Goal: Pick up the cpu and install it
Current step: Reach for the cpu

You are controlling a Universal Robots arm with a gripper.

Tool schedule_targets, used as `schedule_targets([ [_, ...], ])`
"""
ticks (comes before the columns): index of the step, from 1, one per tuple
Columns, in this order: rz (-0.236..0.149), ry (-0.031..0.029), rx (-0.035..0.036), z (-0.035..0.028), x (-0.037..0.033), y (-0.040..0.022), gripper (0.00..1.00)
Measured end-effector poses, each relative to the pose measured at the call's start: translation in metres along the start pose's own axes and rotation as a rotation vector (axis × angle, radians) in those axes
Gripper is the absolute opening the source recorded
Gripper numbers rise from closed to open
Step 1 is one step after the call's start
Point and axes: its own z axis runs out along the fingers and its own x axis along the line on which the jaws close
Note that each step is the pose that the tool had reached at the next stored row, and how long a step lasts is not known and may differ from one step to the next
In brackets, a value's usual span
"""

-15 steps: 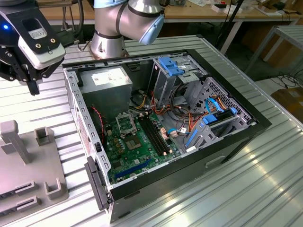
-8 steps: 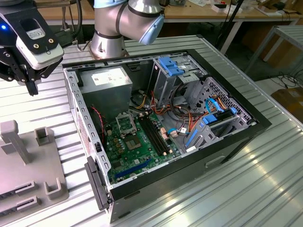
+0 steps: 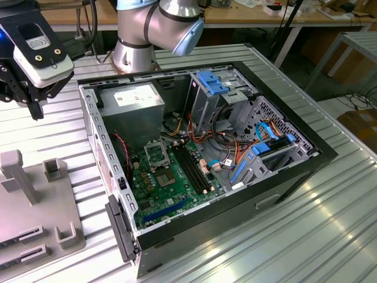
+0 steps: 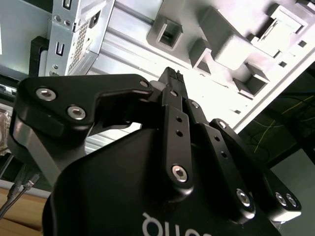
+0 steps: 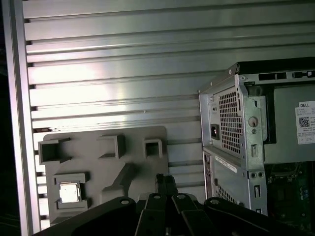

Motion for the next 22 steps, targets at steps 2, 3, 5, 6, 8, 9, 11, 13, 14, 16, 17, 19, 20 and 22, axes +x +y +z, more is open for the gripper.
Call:
schedule_targets([
  [2, 0.000, 0.0000, 0.0000, 0.0002, 0.0037, -0.0007, 0.11],
  [3, 0.000, 0.0002, 0.0000, 0.0003, 0.0047, -0.0009, 0.11],
  [5, 0.000, 0.0001, 0.0000, 0.0007, 0.0069, -0.0016, 0.11],
  [6, 0.000, 0.0002, 0.0000, 0.0008, 0.0083, -0.0019, 0.11],
  [8, 0.000, 0.0004, 0.0001, 0.0011, 0.0096, -0.0023, 0.11],
  [9, 0.000, 0.0005, 0.0001, 0.0013, 0.0102, -0.0025, 0.11],
  [11, 0.000, 0.0010, 0.0000, 0.0018, 0.0110, -0.0028, 0.11],
  [13, 0.000, 0.0018, 0.0001, 0.0022, 0.0118, -0.0031, 0.11],
  [14, 0.000, 0.0024, 0.0002, 0.0024, 0.0123, -0.0032, 0.11],
  [16, 0.000, 0.0028, 0.0003, 0.0026, 0.0125, -0.0033, 0.11],
  [17, 0.000, 0.0029, 0.0003, 0.0027, 0.0125, -0.0032, 0.11],
  [19, 0.000, 0.0029, 0.0003, 0.0027, 0.0125, -0.0033, 0.11],
  [20, 0.000, 0.0028, 0.0002, 0.0028, 0.0125, -0.0032, 0.11],
  [22, 0.000, 0.0028, 0.0003, 0.0029, 0.0134, -0.0033, 0.11],
])
